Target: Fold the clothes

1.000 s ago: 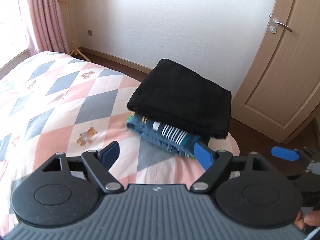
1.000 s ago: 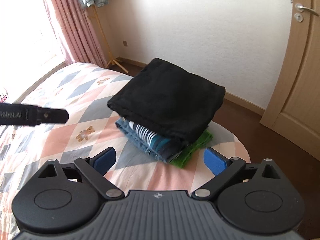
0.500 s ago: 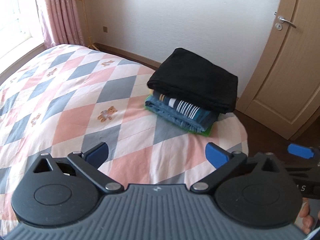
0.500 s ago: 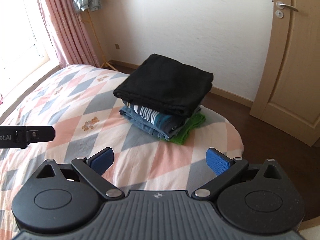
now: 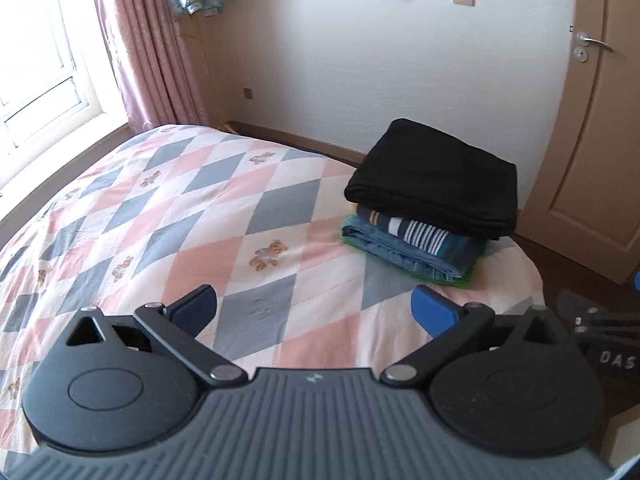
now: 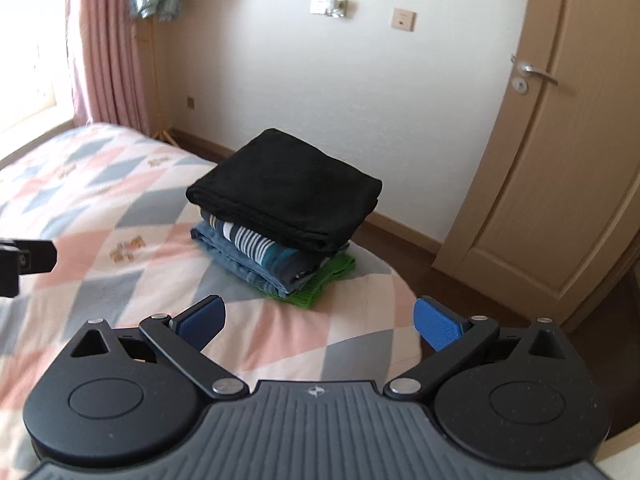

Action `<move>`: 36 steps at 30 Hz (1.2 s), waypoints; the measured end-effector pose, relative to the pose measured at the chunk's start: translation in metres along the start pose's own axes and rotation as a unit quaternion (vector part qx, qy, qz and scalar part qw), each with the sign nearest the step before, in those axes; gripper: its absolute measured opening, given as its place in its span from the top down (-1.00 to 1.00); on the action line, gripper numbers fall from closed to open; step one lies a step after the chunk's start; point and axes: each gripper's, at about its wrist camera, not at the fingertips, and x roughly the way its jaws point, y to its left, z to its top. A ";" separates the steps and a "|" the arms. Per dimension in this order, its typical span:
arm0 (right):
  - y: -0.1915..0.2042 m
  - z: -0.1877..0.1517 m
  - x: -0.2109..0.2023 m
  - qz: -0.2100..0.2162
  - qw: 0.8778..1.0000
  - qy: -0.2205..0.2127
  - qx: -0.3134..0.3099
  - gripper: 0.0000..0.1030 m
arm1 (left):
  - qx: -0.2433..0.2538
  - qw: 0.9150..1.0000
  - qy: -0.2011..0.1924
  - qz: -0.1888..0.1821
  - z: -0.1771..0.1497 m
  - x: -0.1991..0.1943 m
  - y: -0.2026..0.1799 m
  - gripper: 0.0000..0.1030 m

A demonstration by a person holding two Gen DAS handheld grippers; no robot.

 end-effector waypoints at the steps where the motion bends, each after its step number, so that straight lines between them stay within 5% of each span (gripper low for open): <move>1: -0.002 0.001 0.001 0.007 1.000 0.003 0.011 -1.00 | -0.002 1.000 -0.001 -0.003 0.000 0.000 0.002 -0.99; 7: -0.014 0.006 0.016 0.045 0.997 0.035 0.057 -1.00 | -0.025 0.999 0.022 -0.036 -0.001 0.014 0.005 -0.99; 19: -0.015 -0.010 0.055 0.038 0.992 0.106 0.062 -1.00 | -0.001 0.996 0.081 -0.047 -0.009 0.063 -0.015 -0.98; 36: -0.017 -0.001 0.108 0.025 0.987 0.145 0.058 -1.00 | -0.009 0.989 0.134 -0.069 0.003 0.127 -0.022 -0.98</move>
